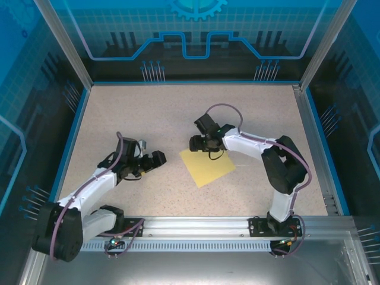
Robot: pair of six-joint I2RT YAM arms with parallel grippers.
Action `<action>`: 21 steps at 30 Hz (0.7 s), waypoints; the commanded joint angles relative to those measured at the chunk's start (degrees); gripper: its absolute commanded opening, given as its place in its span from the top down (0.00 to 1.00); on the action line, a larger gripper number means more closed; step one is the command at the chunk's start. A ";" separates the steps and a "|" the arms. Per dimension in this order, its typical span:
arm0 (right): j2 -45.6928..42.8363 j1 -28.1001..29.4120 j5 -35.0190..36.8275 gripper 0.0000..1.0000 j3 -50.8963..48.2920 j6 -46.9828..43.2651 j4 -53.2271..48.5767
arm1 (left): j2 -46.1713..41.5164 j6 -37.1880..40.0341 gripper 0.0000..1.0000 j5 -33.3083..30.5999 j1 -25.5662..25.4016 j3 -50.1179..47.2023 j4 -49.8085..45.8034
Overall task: Fold a paper plane with a square sheet of paper (pick it up from the middle)
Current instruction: Move the square sheet of paper to the center of the table.
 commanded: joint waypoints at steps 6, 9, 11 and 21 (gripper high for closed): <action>-1.41 -6.99 -4.10 0.34 -7.17 -6.88 -1.60 | 9.37 1.01 0.01 0.99 -10.12 7.08 3.70; -2.07 -8.31 -4.40 0.34 -9.68 -7.58 -1.65 | 11.40 -0.75 0.01 1.38 -11.76 7.78 6.30; -3.03 -8.69 -4.82 0.34 -11.78 -7.11 -1.44 | 12.62 -1.47 0.02 1.62 -12.59 8.35 7.55; -10.73 -5.69 -7.17 0.32 -29.66 13.83 10.35 | 19.44 -4.70 0.02 1.53 -13.29 12.33 10.82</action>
